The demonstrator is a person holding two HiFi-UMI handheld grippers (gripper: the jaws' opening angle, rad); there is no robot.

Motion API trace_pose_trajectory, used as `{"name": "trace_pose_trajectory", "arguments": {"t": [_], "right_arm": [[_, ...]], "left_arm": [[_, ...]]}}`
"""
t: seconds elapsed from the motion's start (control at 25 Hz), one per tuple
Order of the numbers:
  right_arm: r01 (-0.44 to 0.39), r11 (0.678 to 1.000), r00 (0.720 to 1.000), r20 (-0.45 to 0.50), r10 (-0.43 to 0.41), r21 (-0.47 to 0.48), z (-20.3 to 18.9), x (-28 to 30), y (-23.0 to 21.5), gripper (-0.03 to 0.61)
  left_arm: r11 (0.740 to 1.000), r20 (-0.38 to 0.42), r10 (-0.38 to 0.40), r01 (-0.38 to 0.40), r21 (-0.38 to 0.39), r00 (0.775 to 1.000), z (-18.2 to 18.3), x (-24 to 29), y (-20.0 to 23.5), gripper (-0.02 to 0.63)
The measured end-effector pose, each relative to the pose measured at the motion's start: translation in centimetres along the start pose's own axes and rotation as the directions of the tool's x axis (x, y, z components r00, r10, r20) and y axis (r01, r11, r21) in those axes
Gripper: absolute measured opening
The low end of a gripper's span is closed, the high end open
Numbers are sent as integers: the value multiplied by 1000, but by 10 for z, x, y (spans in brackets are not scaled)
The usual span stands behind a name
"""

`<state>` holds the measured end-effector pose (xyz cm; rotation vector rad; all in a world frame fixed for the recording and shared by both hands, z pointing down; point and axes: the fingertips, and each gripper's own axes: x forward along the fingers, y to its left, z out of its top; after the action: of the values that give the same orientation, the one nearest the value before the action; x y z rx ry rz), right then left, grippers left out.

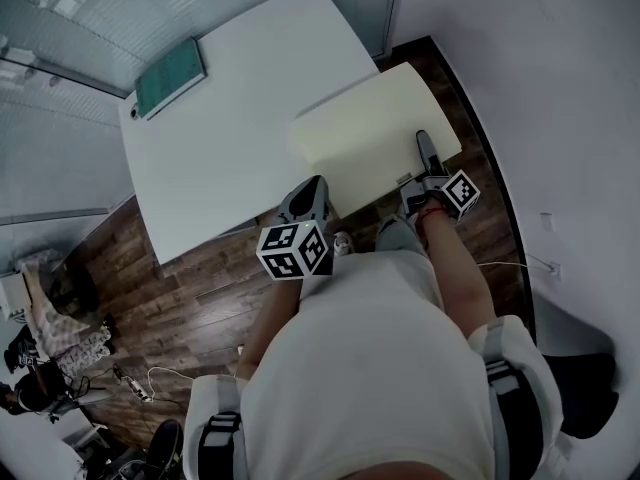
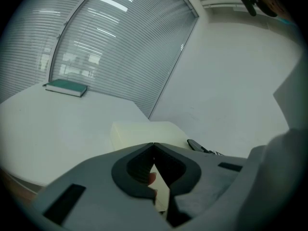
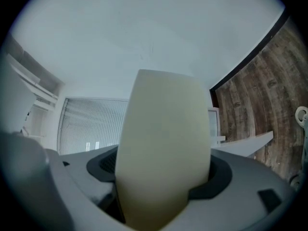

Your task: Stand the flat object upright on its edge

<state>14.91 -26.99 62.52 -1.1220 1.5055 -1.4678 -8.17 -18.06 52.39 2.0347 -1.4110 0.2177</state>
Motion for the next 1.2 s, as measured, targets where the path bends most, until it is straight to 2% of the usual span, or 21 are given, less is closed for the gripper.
{"name": "trace_pose_trajectory", "arguments": {"t": [0.12,0.68,0.88,1.2], "right_arm": [[10,1000,1000,17,-10,-12,1,-2,-2,341],[11,1000,999,41,-11,-3,4,-13,2,285],[21,999,998,58,-19,-32,4,-17,11,275],[37,990,997,71,-28,-135,-1,-20,45,267]], "left_arm": [[1000,-2,0,0,5,1000,0,-2,1,20],[1000,5,-18,18,8,1000,-1,-12,1,20],[1000,13,-27,28,-2,1000,0,-17,3,20],[999,22,-44,44,-5,999,-1,-27,5,20]]}}
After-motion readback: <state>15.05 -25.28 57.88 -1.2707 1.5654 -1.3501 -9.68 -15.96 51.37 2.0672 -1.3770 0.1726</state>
